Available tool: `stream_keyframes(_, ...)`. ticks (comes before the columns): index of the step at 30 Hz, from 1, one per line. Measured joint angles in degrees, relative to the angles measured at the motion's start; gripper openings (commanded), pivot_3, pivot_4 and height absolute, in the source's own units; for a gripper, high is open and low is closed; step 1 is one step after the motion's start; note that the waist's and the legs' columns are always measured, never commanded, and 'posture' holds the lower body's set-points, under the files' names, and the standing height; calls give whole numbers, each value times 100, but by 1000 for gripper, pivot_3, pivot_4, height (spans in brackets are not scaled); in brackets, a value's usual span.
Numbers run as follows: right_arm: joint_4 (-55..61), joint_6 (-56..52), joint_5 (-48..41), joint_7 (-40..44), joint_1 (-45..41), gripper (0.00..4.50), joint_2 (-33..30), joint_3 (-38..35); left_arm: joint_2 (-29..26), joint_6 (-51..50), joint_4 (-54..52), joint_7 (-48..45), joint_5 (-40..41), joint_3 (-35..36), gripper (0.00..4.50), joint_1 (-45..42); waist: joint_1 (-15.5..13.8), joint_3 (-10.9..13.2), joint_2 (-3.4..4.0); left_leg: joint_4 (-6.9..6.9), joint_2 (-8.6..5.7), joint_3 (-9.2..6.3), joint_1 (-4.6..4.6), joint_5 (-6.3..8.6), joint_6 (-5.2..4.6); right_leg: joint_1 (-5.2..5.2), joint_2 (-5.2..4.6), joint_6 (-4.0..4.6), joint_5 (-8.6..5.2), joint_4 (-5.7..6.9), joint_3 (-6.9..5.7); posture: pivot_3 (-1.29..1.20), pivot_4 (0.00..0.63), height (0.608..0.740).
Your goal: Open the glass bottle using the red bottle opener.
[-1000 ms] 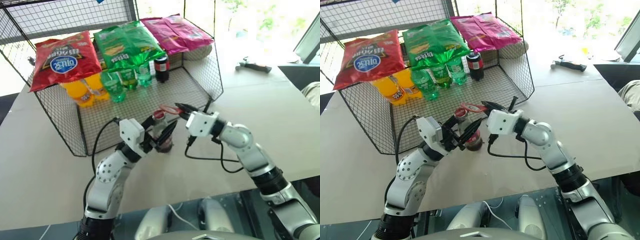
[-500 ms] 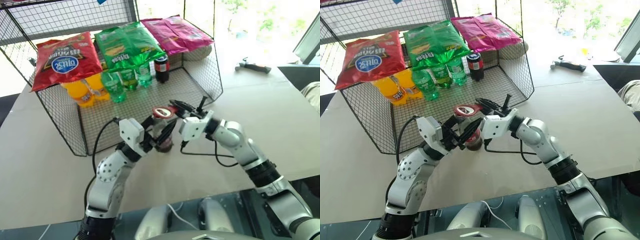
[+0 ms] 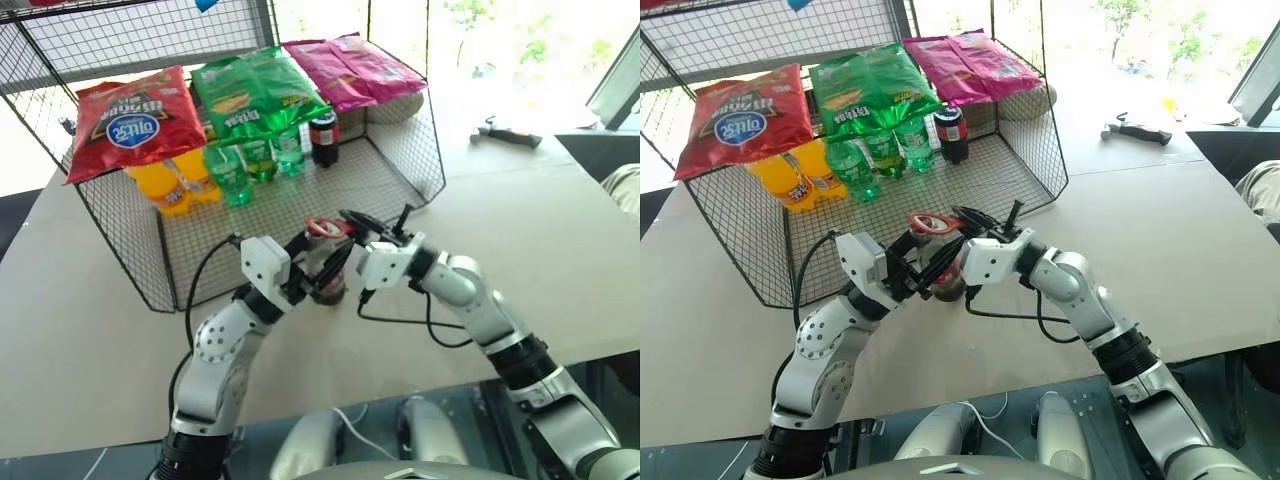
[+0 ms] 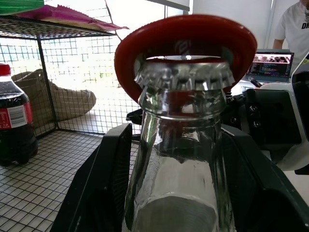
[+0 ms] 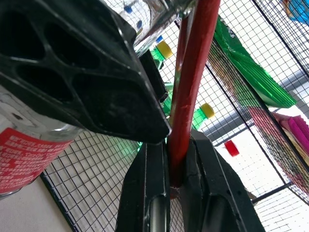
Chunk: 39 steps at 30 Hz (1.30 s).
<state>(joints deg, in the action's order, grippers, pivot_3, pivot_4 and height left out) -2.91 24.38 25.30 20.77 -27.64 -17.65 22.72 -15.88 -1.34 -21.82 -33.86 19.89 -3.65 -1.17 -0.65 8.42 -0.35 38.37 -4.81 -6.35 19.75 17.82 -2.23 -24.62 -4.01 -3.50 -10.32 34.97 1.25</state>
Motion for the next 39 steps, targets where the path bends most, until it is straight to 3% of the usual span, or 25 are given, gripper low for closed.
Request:
stream_keyframes(21,-930,1488,970,-960,-1409,0,-681,-136,176,69,130,153,-64,-88,2048,-94,3,0,-3,0,0,6,2,-1,1,-3,1,1,0,-2,5,0,150,740)
stream_keyframes(28,-1100,1685,1255,-1361,-1475,0,-737,-181,174,81,129,155,-58,-94,2048,-89,1,0,-2,-3,0,8,2,-1,0,-4,1,1,0,-3,7,0,150,740)
stream_keyframes(32,-1106,1692,1211,-1496,-1507,0,-709,-328,174,82,129,155,-55,-92,2048,-85,1,0,-2,-3,1,8,2,-1,0,-4,1,1,0,-3,7,0,150,740)
stream_keyframes(39,-1124,1405,393,-1310,-1271,0,-445,-429,175,62,114,151,41,-46,2048,-72,3,0,-2,-3,2,8,3,-1,0,-4,1,1,0,-4,9,0,150,740)
